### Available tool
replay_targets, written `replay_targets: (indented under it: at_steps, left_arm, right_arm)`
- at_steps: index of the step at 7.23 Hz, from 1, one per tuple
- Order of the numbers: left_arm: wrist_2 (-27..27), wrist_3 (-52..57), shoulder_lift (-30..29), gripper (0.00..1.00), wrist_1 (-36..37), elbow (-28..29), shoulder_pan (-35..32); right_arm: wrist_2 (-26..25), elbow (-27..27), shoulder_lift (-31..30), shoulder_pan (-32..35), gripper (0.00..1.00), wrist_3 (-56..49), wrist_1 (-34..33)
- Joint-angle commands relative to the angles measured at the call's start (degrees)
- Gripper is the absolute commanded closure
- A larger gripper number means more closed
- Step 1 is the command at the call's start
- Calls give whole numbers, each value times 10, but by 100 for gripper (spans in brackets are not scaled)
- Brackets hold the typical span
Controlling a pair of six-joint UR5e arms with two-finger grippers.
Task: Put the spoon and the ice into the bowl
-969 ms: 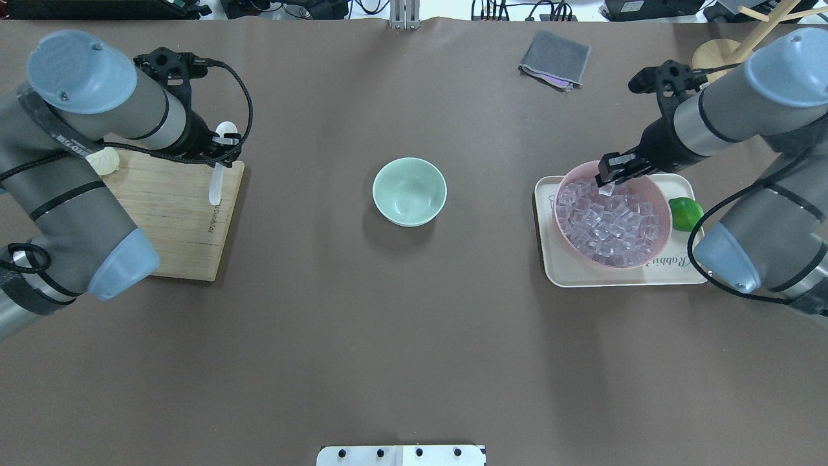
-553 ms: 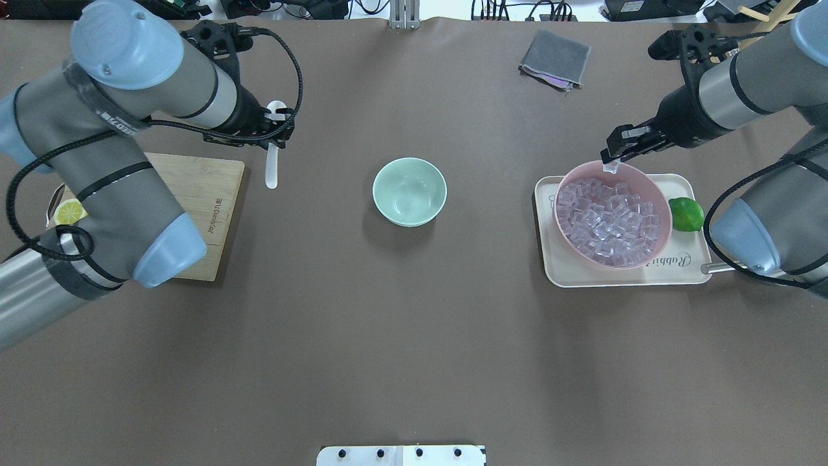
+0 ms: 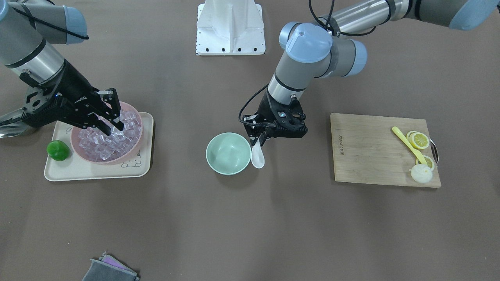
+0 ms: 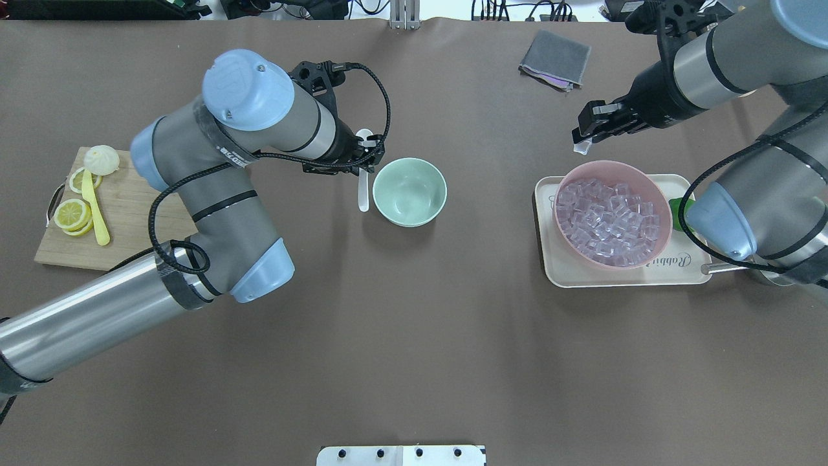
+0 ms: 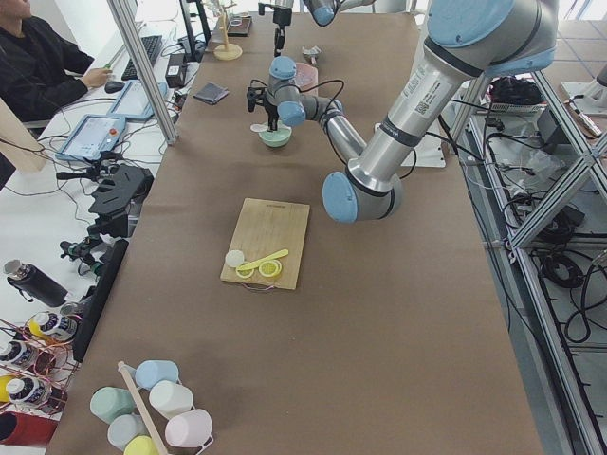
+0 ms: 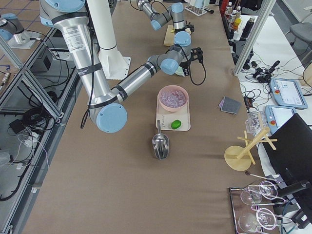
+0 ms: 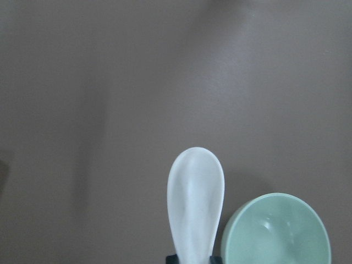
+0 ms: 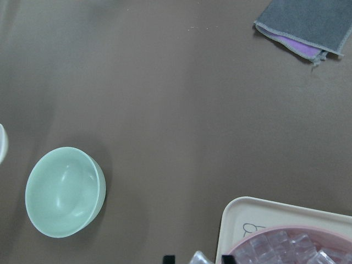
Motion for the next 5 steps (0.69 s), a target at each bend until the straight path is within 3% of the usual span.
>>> replay_targets:
  at_steps: [1, 2, 3, 4, 5]
  left_arm:
    - [1, -14, -28, 100, -18, 34, 32]
    - [1, -14, -30, 100, -17, 38, 45]
    - [21, -19, -32, 66, -20, 41, 51]
    - [42, -18, -32, 3, -18, 37, 50]
    - [43, -12, -36, 2, -18, 34, 28]
  right_arm:
    - [-16, -4, 17, -13, 100, 18, 0]
    - [-26, -4, 23, -19, 100, 24, 0]
    - [-35, -5, 28, -27, 100, 39, 0]
    - [-36, -5, 29, -30, 100, 39, 0]
    - [-39, -6, 39, -33, 100, 41, 0]
